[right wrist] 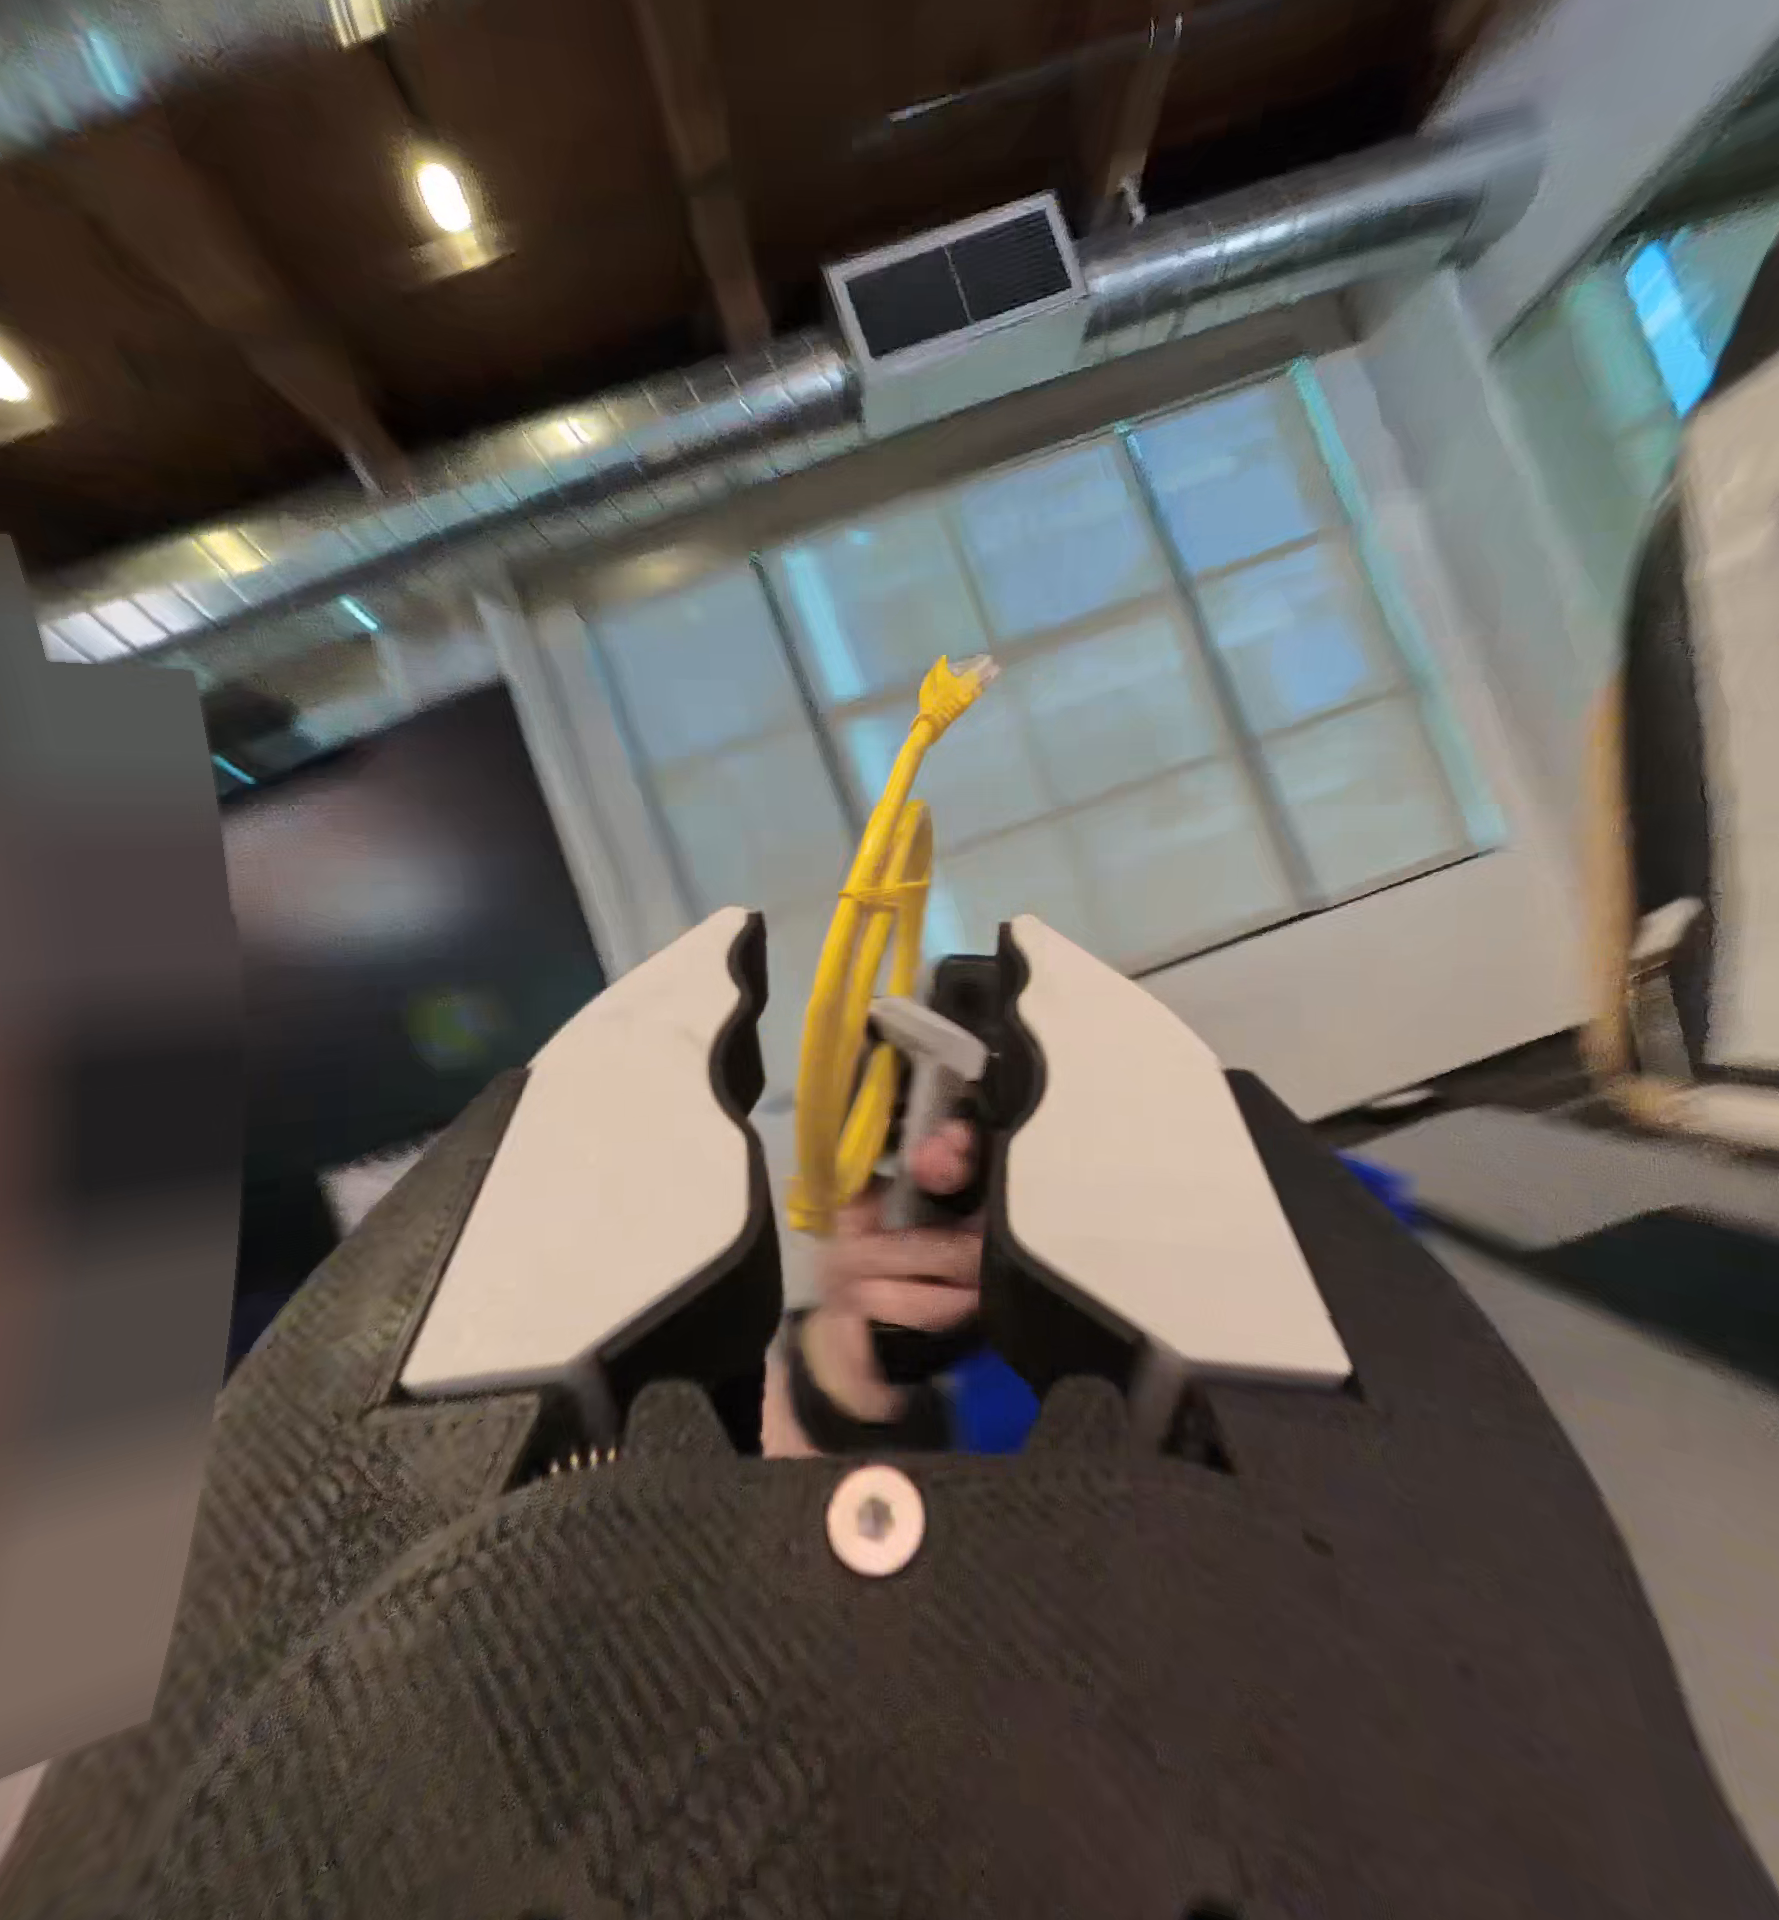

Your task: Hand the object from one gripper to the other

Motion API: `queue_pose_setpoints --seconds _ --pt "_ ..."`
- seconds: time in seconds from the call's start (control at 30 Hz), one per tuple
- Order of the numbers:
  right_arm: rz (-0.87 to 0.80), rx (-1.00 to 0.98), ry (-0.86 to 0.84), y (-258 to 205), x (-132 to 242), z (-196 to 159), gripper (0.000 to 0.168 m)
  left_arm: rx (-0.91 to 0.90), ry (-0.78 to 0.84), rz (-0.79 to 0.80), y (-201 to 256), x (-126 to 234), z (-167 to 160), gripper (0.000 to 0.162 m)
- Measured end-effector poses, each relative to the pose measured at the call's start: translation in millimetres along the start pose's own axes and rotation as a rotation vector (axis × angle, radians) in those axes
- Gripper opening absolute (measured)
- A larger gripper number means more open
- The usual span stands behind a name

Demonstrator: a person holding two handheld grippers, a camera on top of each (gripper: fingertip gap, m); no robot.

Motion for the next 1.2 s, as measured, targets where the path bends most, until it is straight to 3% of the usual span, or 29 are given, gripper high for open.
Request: queue_pose_setpoints --seconds 0.03,0.1,0.2,0.27,0.33,0.43,0.47,0.53,0.67,0.73,1.0,1.2 --pt "0.071 -0.096 -0.010 3.7 -3.6 -4.7 0.047 -0.018 0.005 0.016 0.3 -0.2 0.0 0.000" --pt "0.140 -0.200 -0.098 7.0 -15.7 -19.1 0.056 -0.030 0.011 0.025 0.6 -0.6 -0.1 0.000" --pt "0.139 -0.213 -0.192 7.1 -30.3 -37.3 0.055 -0.026 0.001 0.020 -0.5 -1.8 -1.6 0.006" --pt "0.168 -0.213 -0.183 5.3 -32.2 -40.8 0.042 -0.008 -0.015 0.028 -3.9 -2.8 -4.0 0.018" --pt "0.233 -0.218 -0.198 2.8 -30.7 -40.7 0.013 0.022 -0.031 0.040 -9.2 -3.7 -6.9 0.031" --pt "0.193 -0.211 -0.225 7.2 -24.8 -36.9 0.013 -0.021 -0.111 0.271 -25.3 1.2 -9.1 0.050" --pt "0.133 -0.165 -0.231 9.7 -22.0 -34.8 0.012 -0.083 -0.150 0.405 -29.9 5.5 -8.6 0.062" --pt "-0.066 0.008 -0.253 14.2 -15.9 -29.8 0.012 -0.194 -0.198 0.606 -30.8 12.2 -5.1 0.063" --pt "-0.578 0.513 -0.315 12.2 -6.0 -20.2 0.012 -0.259 -0.253 0.726 -17.7 3.8 -1.9 0.057" --pt "-0.724 0.732 -0.330 2.6 -8.4 -19.8 0.012 -0.273 -0.242 0.765 -10.3 -3.5 -2.0 0.056" --pt "-1.052 1.272 -0.341 -25.1 -34.1 -45.6 0.012 -0.386 -0.164 0.804 24.4 -37.8 -9.8 0.058" --pt "-1.078 1.428 -0.378 -35.4 -53.8 -71.4 0.010 -0.467 -0.189 0.926 20.9 -56.3 -29.5 0.058"
Point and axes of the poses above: each gripper's, where its closed fingertips meet, x back along the fingers, z out of its top, y = z × x across the jaws, the point moved 7 cm from there along x, back along the fingers, and after that the axes turned 12 degrees about -y, right-handed, at the moved point
